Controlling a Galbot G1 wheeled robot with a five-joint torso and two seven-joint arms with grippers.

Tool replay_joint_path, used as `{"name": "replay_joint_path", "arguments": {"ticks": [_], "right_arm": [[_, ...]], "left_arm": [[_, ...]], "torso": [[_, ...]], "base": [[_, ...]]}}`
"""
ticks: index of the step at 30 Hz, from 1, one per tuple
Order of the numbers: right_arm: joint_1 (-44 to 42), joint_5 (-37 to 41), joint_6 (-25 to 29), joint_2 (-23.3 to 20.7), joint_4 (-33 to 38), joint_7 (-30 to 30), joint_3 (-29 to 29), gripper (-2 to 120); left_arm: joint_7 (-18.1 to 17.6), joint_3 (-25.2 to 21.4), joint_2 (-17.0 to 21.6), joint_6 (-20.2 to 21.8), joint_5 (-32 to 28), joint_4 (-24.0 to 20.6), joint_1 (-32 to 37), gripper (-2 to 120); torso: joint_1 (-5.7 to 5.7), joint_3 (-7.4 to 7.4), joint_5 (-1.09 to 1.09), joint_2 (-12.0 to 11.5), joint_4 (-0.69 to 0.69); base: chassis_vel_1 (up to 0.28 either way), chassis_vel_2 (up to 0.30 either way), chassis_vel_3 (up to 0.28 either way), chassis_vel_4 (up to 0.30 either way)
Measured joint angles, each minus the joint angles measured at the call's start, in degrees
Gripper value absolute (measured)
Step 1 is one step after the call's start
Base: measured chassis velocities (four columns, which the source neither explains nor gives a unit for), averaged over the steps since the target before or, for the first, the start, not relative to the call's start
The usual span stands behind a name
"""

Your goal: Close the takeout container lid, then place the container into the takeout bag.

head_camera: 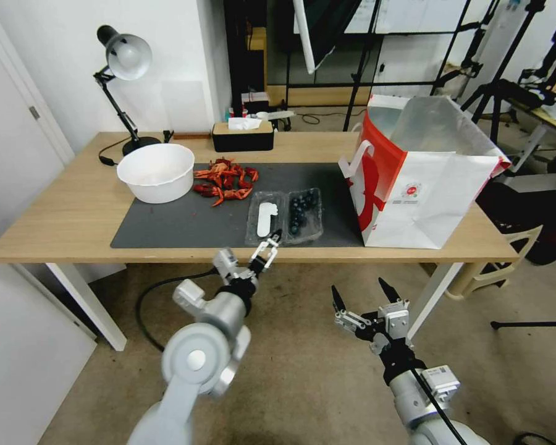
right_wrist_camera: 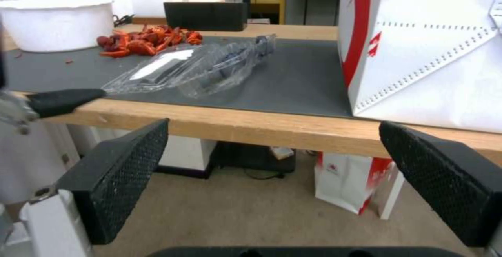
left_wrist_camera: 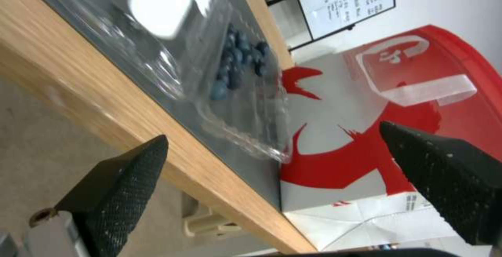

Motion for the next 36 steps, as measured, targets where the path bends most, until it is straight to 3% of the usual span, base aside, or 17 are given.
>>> {"name": "replay_joint_path", "arguments": {"ticks": [12,36], "right_arm": [[-0.25,0.07,0.37,0.42,0.03,-0.04,1.03,100],[0.14,0.44,0.32,0.4,-0.69,-0.04,1.43,100]], "left_arm": [[-0.42,3.25,-2.83,-2.23,0.0,5.0,-4.74,100],[0.24,1.6,-2.92,-1.87,-0.09,9.12,-7.72,100]], "torso": [[0.0,0.0,0.0,0.0,0.0],[-0.01,-0.01,-0.01,0.0,0.0]], "base": [[0.0,0.0,0.0,0.0],[0.0,0.0,0.0,0.0]]}}
